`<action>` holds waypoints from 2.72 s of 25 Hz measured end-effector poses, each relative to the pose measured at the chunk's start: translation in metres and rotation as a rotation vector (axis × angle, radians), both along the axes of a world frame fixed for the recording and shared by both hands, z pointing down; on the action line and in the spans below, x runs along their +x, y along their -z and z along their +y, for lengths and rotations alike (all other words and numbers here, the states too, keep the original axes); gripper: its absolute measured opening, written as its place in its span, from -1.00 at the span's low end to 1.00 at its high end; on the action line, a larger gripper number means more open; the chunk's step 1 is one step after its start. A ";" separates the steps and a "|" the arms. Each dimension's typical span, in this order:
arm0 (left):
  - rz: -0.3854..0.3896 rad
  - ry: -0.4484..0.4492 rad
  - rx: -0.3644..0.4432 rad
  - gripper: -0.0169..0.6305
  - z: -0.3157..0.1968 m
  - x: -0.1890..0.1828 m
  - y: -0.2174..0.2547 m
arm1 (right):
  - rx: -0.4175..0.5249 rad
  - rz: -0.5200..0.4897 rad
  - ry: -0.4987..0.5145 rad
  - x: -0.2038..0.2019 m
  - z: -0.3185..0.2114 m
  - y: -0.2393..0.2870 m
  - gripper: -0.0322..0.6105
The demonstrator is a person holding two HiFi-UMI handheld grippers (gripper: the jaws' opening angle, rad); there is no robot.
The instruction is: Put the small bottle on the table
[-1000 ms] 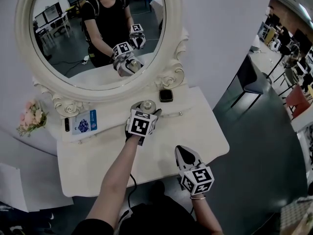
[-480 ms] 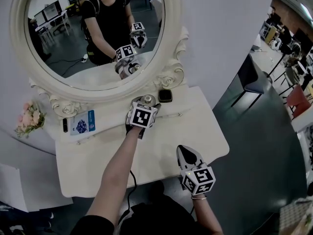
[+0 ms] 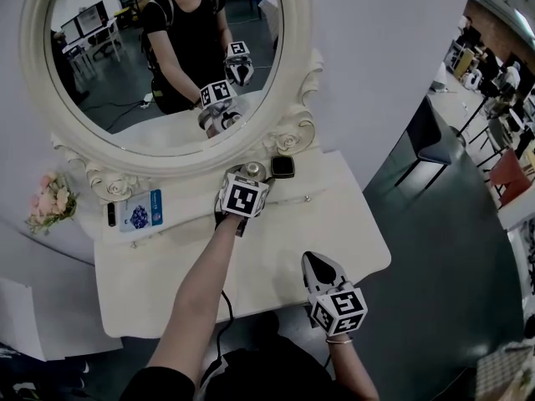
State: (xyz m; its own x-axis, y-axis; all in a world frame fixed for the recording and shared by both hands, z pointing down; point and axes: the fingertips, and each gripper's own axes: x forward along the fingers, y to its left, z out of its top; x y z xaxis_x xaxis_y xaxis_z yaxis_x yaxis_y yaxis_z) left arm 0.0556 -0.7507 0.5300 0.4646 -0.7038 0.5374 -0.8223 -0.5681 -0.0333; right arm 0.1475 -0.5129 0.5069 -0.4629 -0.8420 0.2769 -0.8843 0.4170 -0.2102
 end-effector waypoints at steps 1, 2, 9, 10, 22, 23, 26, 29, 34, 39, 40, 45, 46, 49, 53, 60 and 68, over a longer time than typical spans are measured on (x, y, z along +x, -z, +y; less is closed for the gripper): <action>0.001 -0.002 -0.001 0.10 0.000 0.000 0.000 | -0.001 0.000 0.001 0.000 0.000 0.000 -0.89; 0.004 -0.003 0.000 0.10 0.000 0.001 0.001 | -0.002 -0.001 0.002 0.000 0.000 0.000 -0.89; 0.024 0.013 0.020 0.10 -0.001 0.000 0.002 | 0.000 -0.005 0.000 0.000 -0.002 0.001 -0.89; 0.030 0.021 0.023 0.10 -0.001 0.000 0.002 | -0.001 -0.006 0.000 0.000 -0.002 0.001 -0.89; 0.077 0.085 0.064 0.11 0.036 -0.021 0.016 | 0.007 -0.022 0.011 -0.004 0.003 0.004 -0.89; 0.080 0.089 0.071 0.08 0.041 -0.023 0.018 | 0.008 -0.022 0.015 -0.006 0.003 0.005 -0.89; 0.092 0.100 0.086 -0.02 0.057 -0.033 0.022 | 0.017 -0.023 0.027 -0.012 0.004 0.007 -0.89; 0.097 0.114 0.094 -0.11 0.075 -0.044 0.024 | 0.026 -0.025 0.039 -0.018 0.004 0.010 -0.89; 0.120 0.135 0.102 -0.26 0.109 -0.059 0.025 | 0.037 -0.023 0.055 -0.026 0.007 0.015 -0.89; 0.156 0.147 0.098 -0.39 0.141 -0.070 0.025 | 0.044 -0.018 0.063 -0.031 0.008 0.017 -0.89; 0.160 0.149 0.098 -0.40 0.145 -0.072 0.025 | 0.047 -0.017 0.065 -0.032 0.008 0.017 -0.89; 0.180 0.162 0.103 -0.51 0.166 -0.081 0.028 | 0.052 -0.016 0.070 -0.037 0.007 0.019 -0.89; 0.184 0.164 0.103 -0.53 0.170 -0.083 0.029 | 0.053 -0.016 0.072 -0.038 0.007 0.020 -0.89; 0.188 0.169 0.105 -0.58 0.179 -0.088 0.031 | 0.055 -0.012 0.078 -0.042 0.007 0.021 -0.89; 0.192 0.171 0.109 -0.65 0.191 -0.093 0.033 | 0.059 -0.009 0.081 -0.045 0.008 0.023 -0.89; 0.189 0.160 0.119 -0.73 0.208 -0.097 0.037 | 0.058 -0.011 0.088 -0.051 0.008 0.022 -0.89; 0.202 0.153 0.119 -0.85 0.223 -0.102 0.039 | 0.069 -0.009 0.088 -0.056 0.008 0.026 -0.89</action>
